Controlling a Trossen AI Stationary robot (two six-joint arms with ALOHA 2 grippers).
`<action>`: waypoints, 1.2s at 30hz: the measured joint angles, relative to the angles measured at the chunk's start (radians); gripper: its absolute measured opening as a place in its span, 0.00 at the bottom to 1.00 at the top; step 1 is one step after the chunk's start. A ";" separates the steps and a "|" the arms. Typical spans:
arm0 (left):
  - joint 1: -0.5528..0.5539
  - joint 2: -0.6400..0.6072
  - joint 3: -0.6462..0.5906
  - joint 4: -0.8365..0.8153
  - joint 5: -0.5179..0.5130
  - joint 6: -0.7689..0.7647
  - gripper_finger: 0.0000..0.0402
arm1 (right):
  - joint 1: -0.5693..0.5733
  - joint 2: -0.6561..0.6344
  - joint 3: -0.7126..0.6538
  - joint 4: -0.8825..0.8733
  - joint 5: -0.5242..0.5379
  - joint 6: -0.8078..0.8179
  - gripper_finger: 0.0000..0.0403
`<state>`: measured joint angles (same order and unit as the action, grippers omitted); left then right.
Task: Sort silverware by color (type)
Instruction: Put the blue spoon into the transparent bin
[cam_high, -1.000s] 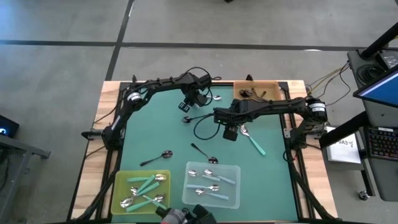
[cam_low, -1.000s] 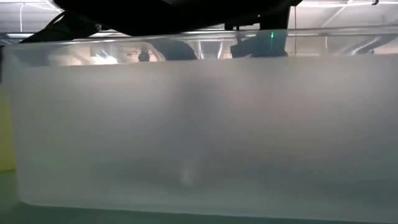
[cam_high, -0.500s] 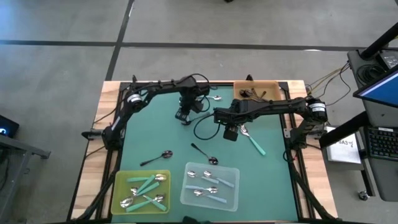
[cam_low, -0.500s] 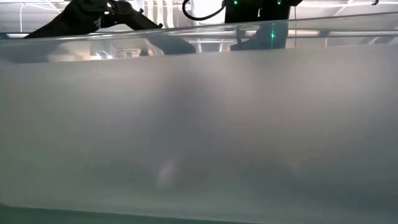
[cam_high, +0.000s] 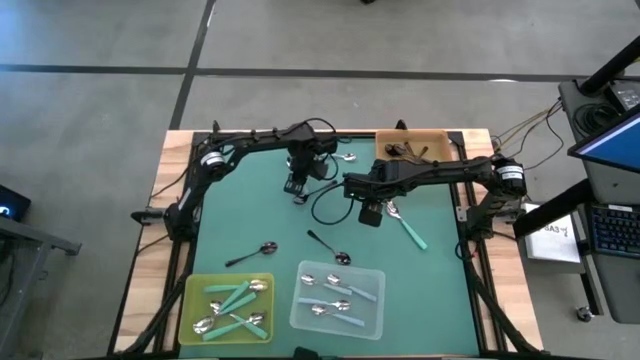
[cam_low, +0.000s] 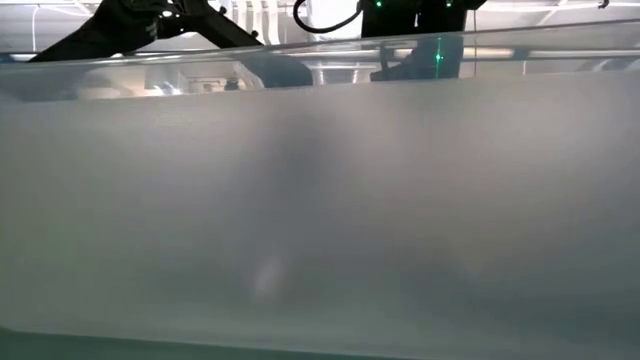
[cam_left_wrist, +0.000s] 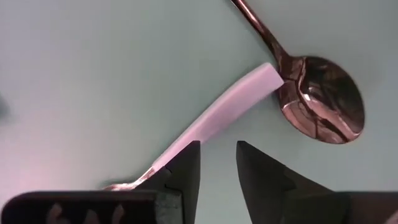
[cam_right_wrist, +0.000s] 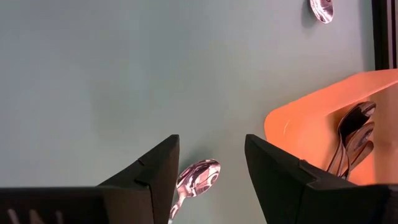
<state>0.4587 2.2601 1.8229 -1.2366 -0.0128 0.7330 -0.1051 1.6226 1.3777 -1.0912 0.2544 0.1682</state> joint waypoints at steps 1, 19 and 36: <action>0.000 0.000 -0.010 0.007 -0.001 0.016 0.23 | 0.000 0.000 0.000 0.000 0.000 0.000 0.44; 0.000 0.041 -0.015 0.079 -0.062 0.163 0.32 | 0.000 0.000 0.000 0.004 0.008 0.009 0.44; 0.014 0.055 -0.019 0.088 -0.005 -0.243 0.05 | 0.000 0.000 0.000 -0.006 0.004 0.018 0.44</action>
<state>0.4731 2.3154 1.8038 -1.1490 -0.0174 0.4899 -0.1047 1.6226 1.3777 -1.0973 0.2584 0.1858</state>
